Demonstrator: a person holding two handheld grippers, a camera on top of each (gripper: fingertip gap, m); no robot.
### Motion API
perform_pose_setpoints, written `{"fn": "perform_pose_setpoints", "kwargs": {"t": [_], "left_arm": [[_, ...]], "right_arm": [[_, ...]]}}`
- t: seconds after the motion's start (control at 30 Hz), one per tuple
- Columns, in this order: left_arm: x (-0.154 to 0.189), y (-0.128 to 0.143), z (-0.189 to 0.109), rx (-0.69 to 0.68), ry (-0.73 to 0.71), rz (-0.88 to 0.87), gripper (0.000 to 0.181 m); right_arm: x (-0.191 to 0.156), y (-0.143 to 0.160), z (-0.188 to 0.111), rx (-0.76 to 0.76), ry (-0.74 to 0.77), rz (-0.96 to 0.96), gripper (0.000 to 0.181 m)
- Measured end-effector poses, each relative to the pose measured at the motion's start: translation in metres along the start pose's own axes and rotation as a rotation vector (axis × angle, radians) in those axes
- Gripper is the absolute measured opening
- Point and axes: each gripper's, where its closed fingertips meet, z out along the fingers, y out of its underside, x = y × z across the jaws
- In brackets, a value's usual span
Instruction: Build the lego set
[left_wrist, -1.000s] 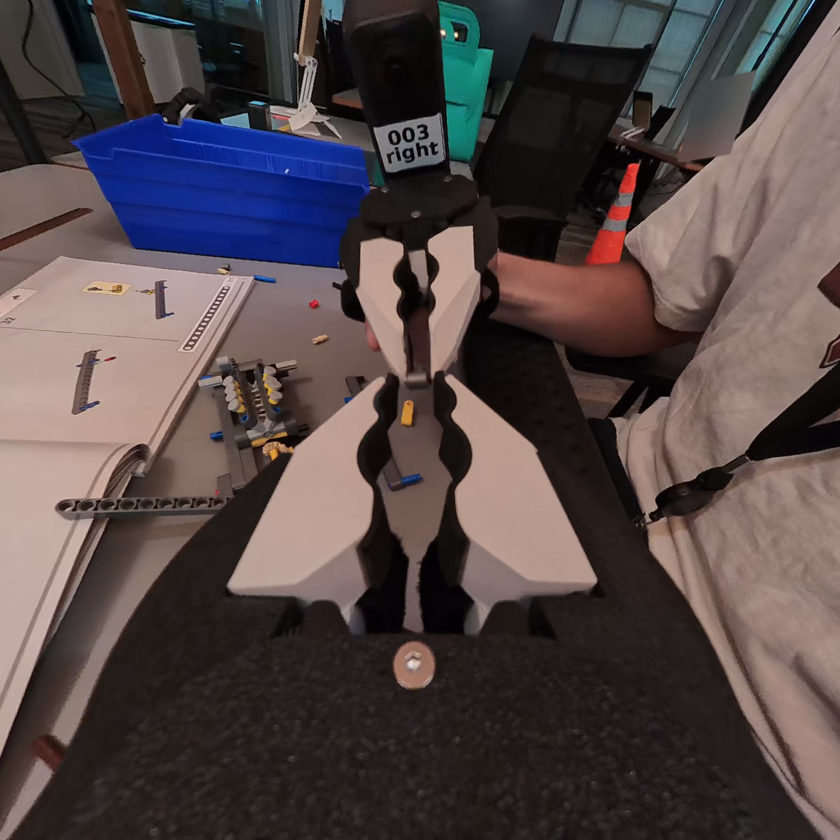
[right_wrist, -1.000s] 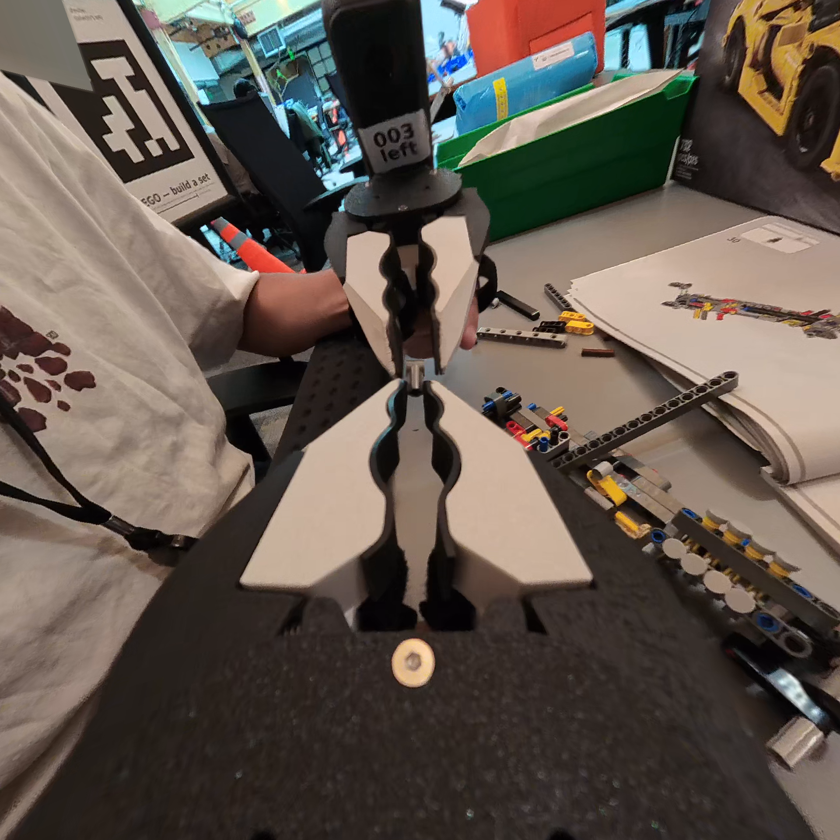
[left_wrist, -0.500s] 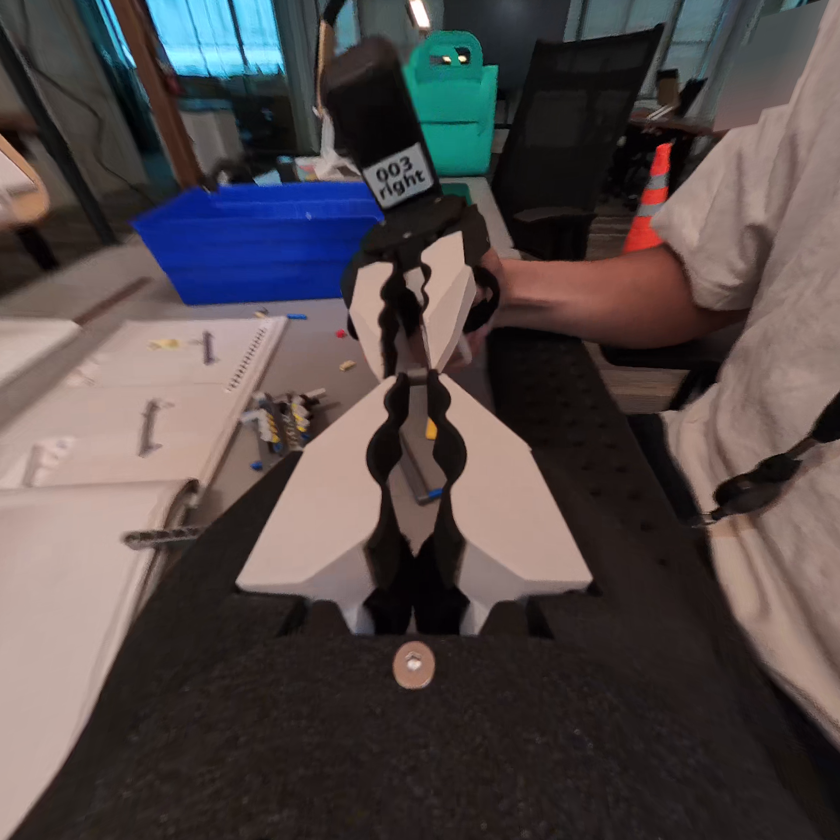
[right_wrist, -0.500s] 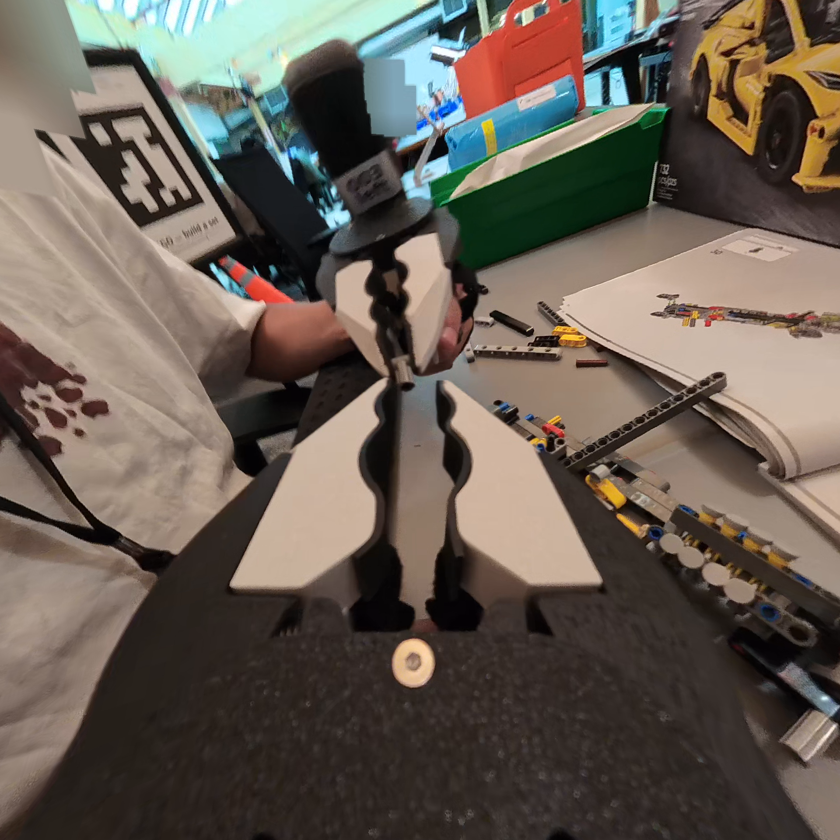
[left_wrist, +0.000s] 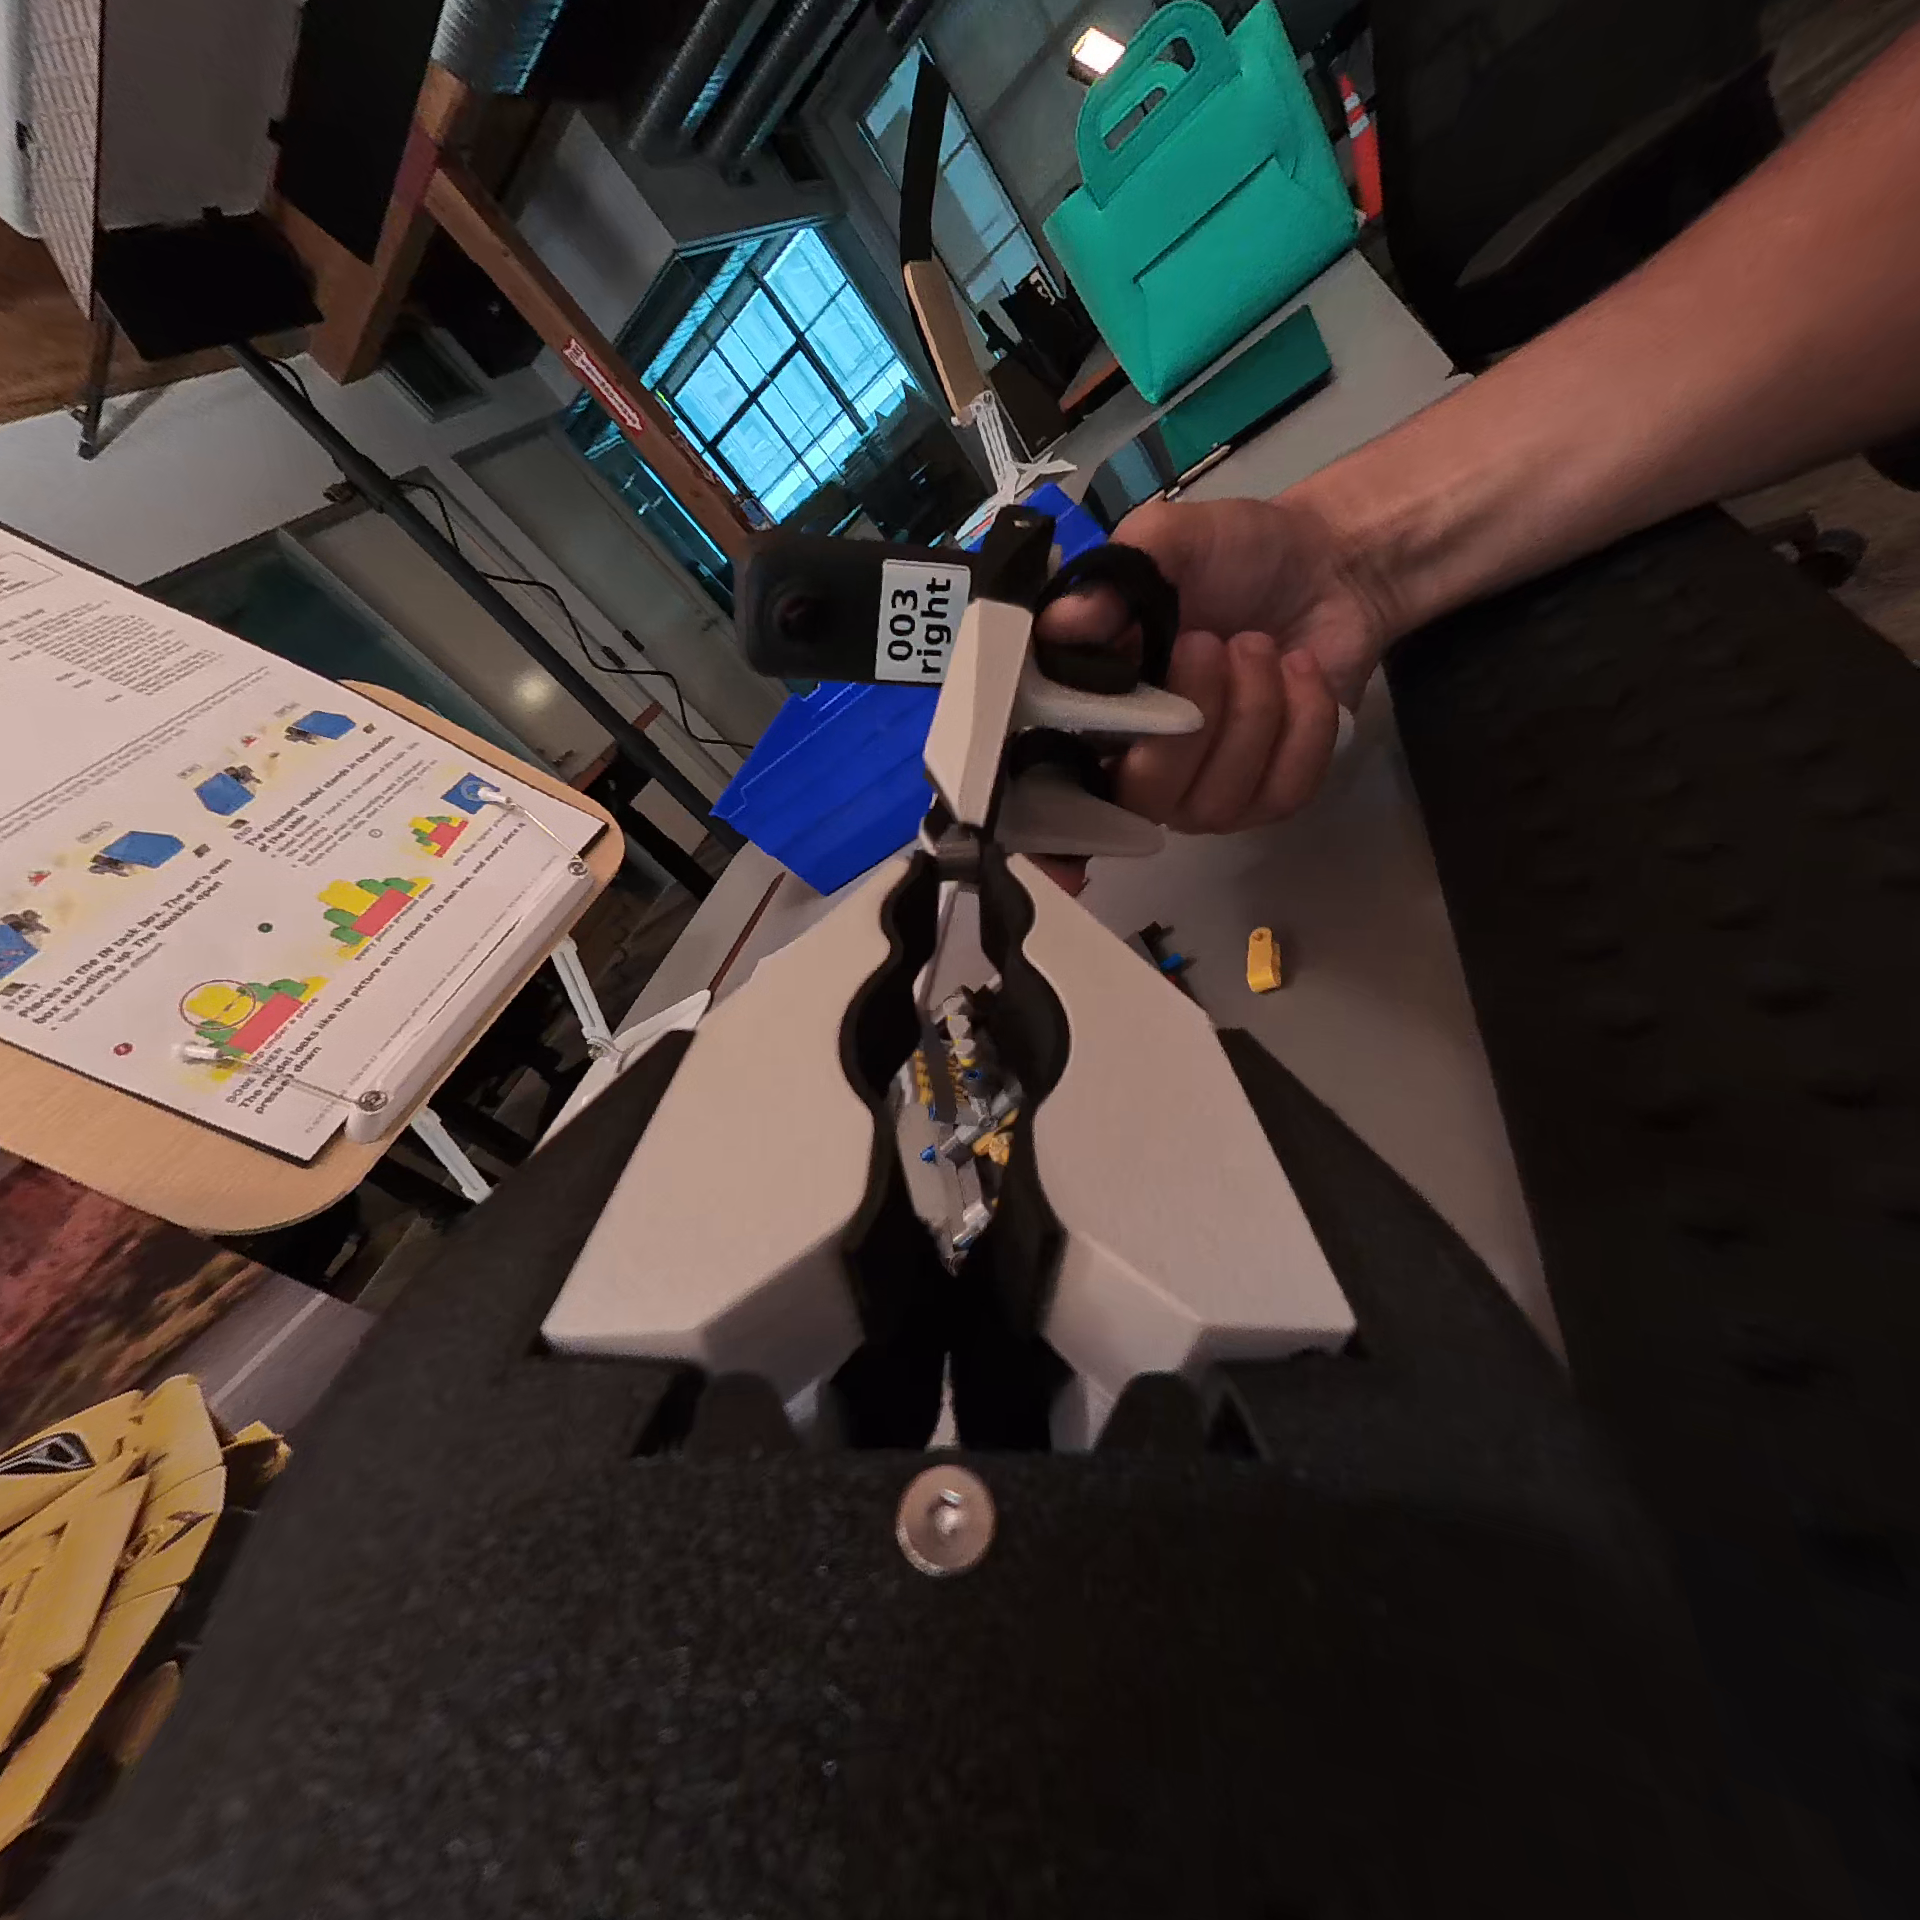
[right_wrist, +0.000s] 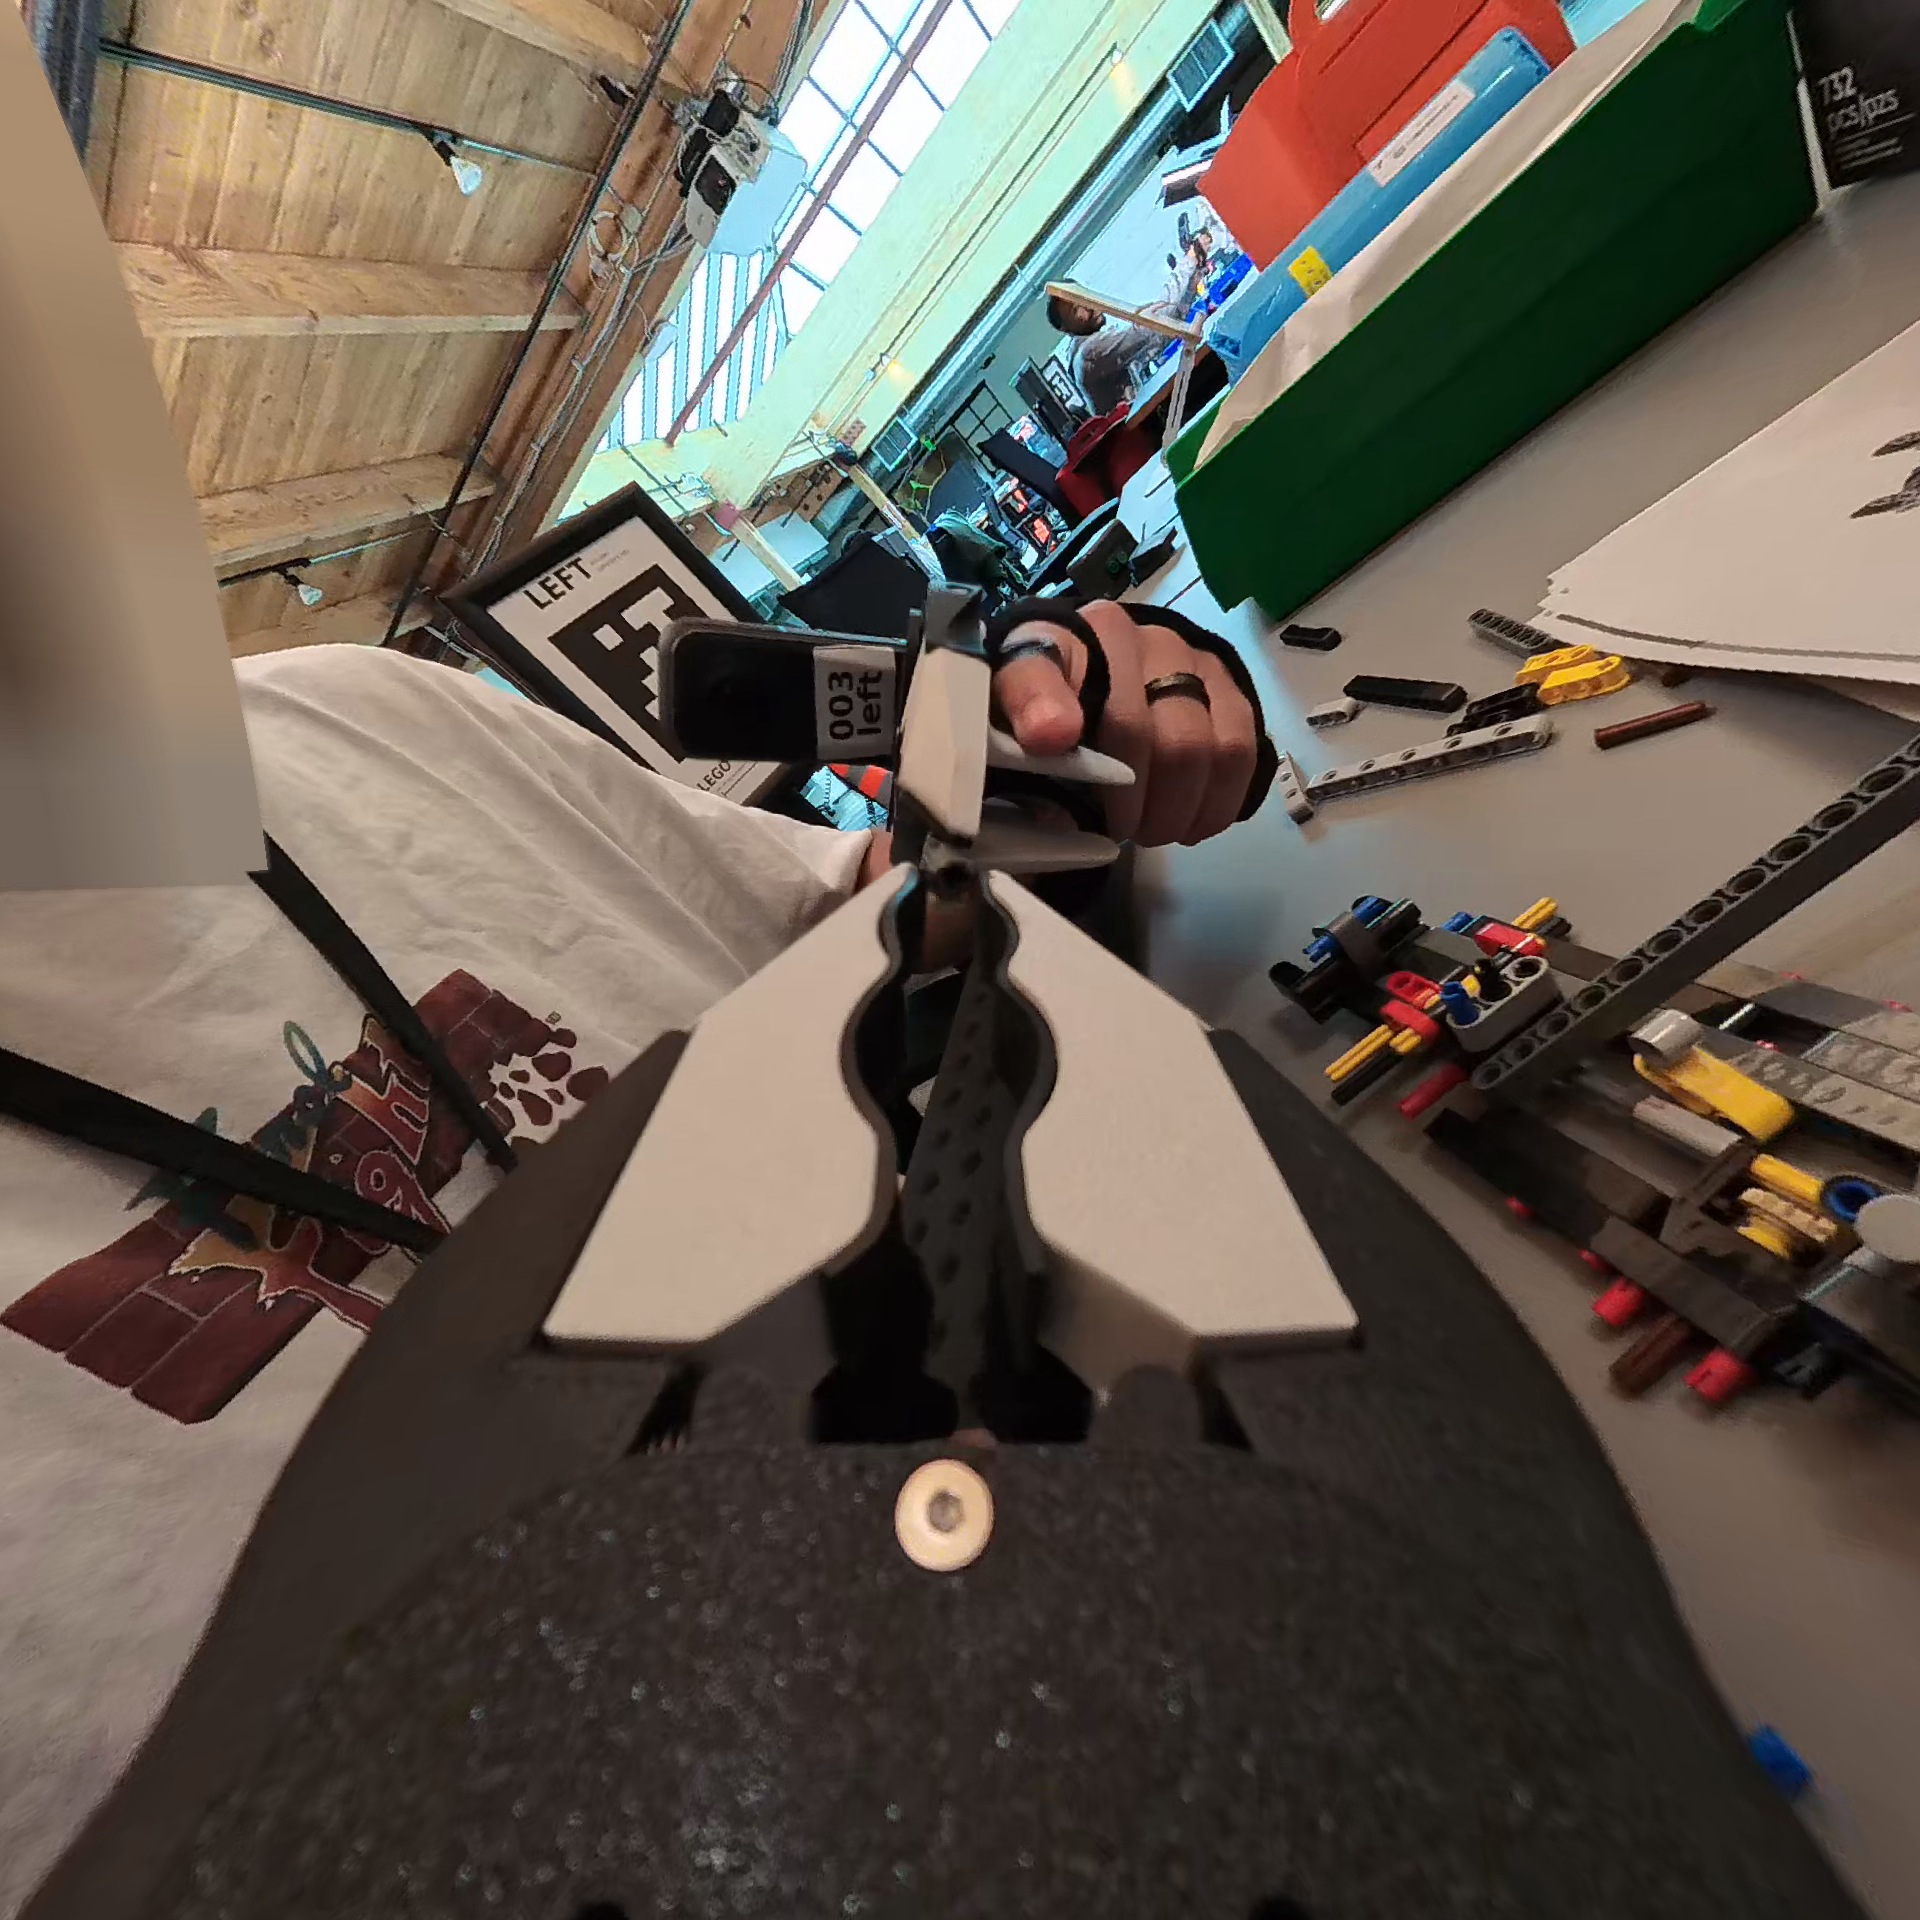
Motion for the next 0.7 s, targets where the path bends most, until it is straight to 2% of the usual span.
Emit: {"fn": "perform_pose_setpoints", "kwargs": {"t": [0.33,0.7], "left_arm": [[0.0003,0.0070,0.0021,-0.058,-0.017,0.009,0.006],[0.0036,0.0036,0.0016,-0.048,0.019,-0.048,0.007]], "right_arm": [[0.0055,0.0024,0.0029,0.005,0.010,0.044,0.005],[0.0024,0.0041,0.0048,-0.007,-0.021,0.070,0.006]]}}
